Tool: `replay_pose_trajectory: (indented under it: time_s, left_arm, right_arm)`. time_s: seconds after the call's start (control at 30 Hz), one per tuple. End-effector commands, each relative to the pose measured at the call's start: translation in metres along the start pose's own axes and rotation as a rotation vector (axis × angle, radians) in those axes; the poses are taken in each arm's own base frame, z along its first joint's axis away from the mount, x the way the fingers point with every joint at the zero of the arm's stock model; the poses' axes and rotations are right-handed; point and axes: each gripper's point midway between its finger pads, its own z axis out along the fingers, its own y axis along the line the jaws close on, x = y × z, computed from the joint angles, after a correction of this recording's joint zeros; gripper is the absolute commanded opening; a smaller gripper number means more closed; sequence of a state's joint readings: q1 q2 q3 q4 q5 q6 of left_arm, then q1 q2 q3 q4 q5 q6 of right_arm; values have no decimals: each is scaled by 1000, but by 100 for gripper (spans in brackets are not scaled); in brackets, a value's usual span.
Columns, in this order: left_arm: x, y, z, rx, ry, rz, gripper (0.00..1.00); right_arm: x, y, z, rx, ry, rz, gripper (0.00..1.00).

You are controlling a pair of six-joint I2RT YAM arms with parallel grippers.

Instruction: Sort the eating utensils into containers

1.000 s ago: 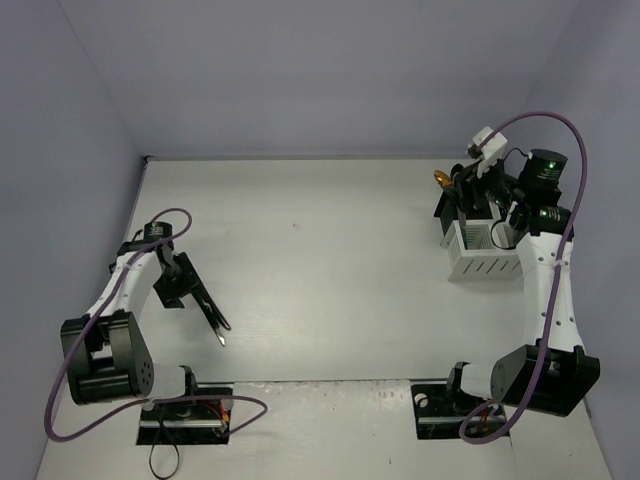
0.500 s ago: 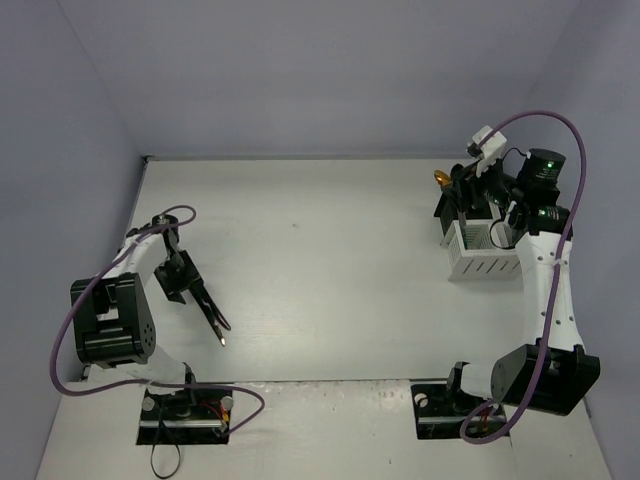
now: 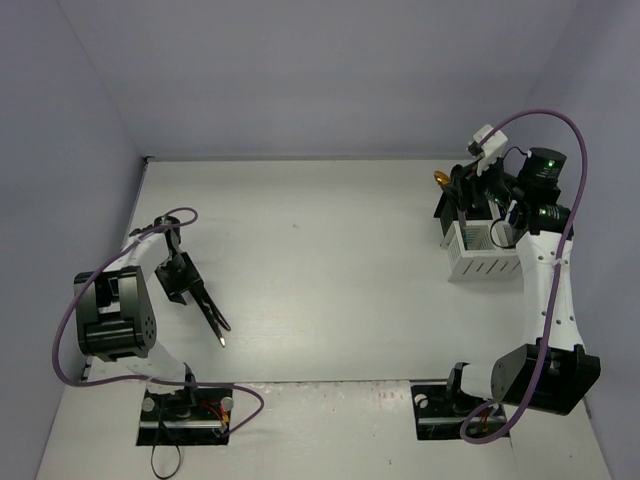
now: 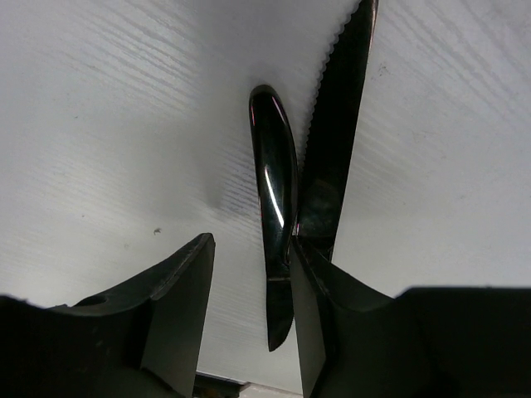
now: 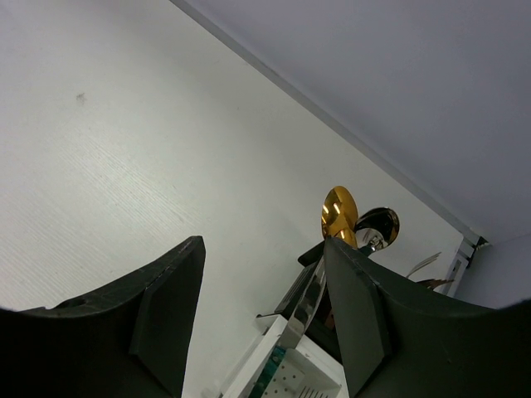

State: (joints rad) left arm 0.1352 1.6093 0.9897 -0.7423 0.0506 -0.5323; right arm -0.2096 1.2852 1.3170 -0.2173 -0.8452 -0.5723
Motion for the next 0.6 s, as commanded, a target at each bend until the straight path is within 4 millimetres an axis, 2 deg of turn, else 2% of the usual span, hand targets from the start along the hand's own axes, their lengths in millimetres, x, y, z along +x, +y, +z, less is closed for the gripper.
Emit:
replay_pose_trajectory:
  time_s: [0.0,0.33,0.57]
  left_arm:
    - [-12,-2,-2,0,-28,-12,36]
    - [-6,5,12,-29,-14,6,36]
    - [2,12,6,-30,-36,21,36]
  right_arm:
    - [-32,-11,-4,30,-70,-60,56]
    - [-37,-12,-7,37,-79,-68,56]
    - [-38,-11,-8,39,-80,-72,56]
